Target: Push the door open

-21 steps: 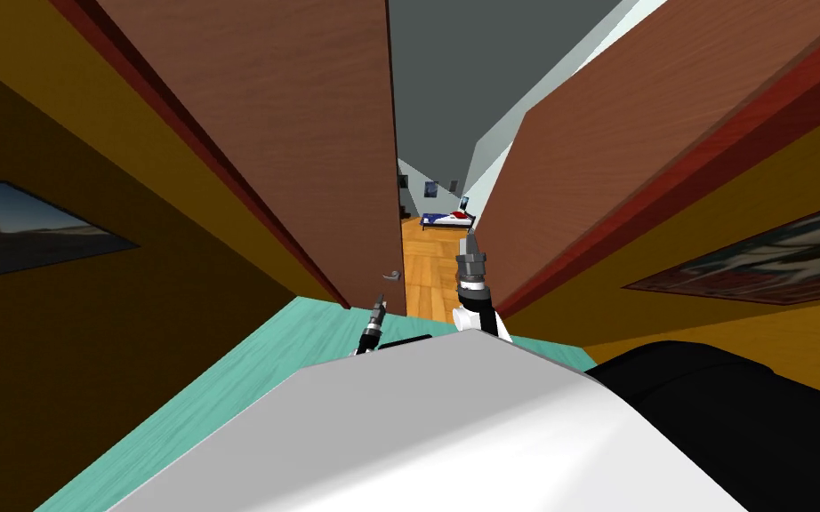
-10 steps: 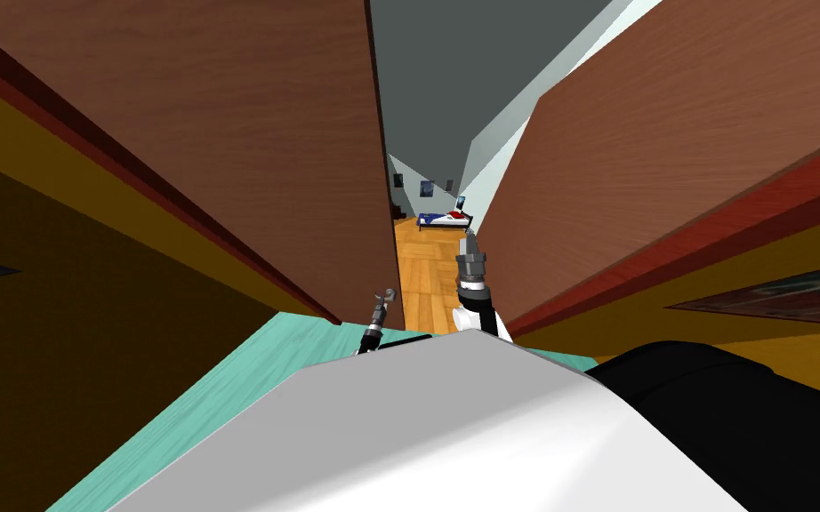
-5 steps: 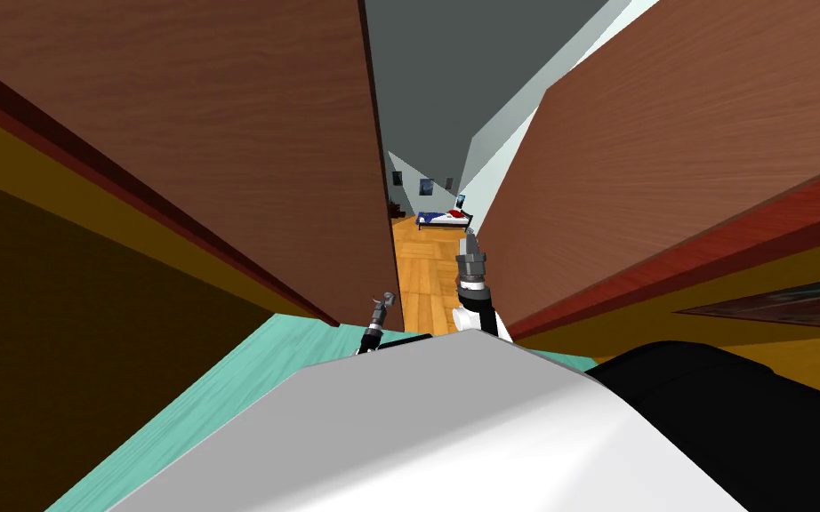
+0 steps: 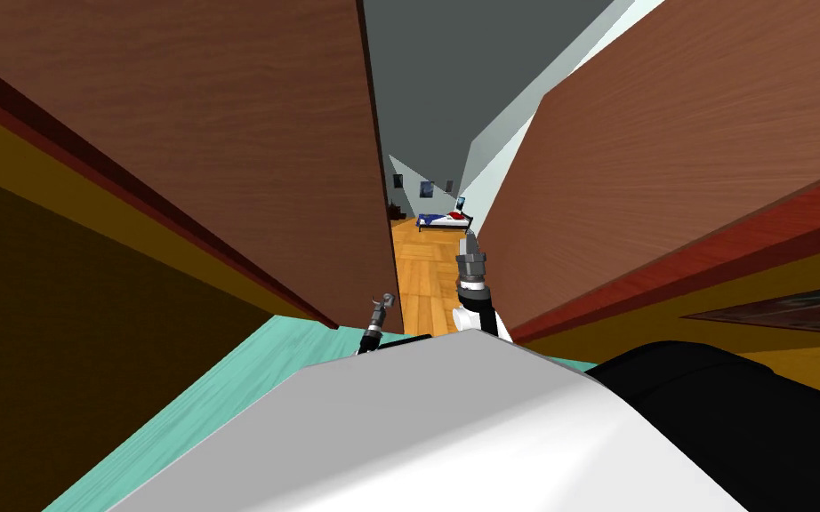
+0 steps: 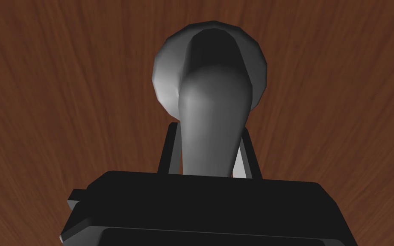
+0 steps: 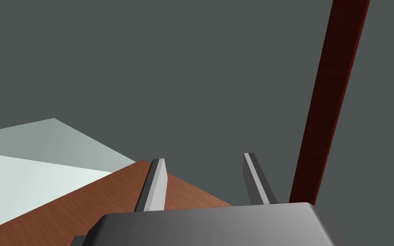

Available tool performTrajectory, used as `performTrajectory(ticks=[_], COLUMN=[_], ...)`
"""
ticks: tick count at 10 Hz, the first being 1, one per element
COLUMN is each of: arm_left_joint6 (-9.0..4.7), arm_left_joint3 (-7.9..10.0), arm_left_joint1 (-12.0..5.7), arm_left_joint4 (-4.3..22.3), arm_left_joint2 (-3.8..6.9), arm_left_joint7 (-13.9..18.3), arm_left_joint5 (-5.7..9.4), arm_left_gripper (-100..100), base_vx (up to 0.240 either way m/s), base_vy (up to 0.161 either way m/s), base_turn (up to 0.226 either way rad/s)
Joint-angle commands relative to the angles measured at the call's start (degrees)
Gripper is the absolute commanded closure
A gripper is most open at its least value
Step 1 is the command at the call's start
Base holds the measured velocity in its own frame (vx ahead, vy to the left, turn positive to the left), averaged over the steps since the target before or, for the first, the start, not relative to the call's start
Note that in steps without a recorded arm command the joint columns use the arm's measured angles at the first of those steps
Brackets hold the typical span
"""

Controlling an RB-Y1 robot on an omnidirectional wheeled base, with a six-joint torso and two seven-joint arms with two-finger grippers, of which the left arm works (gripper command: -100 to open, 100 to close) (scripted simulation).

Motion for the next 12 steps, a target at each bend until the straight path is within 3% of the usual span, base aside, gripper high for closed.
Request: performTrajectory(ticks=[1,12], arm_left_joint6=[-0.56,-0.56], arm_left_joint3=[1.14,7.85], arm_left_joint1=[-1.1,-2.62], arm_left_joint4=[0.6,2.3], arm_left_joint2=[0.13,0.4], arm_left_joint7=[-0.2,-2.0], arm_left_joint5=[0.41,2.81], arm_left_gripper=[100,100], base_vx=[0.144,0.15], base_vy=[-0.055,-0.093], base_turn=[0.027,0.053])
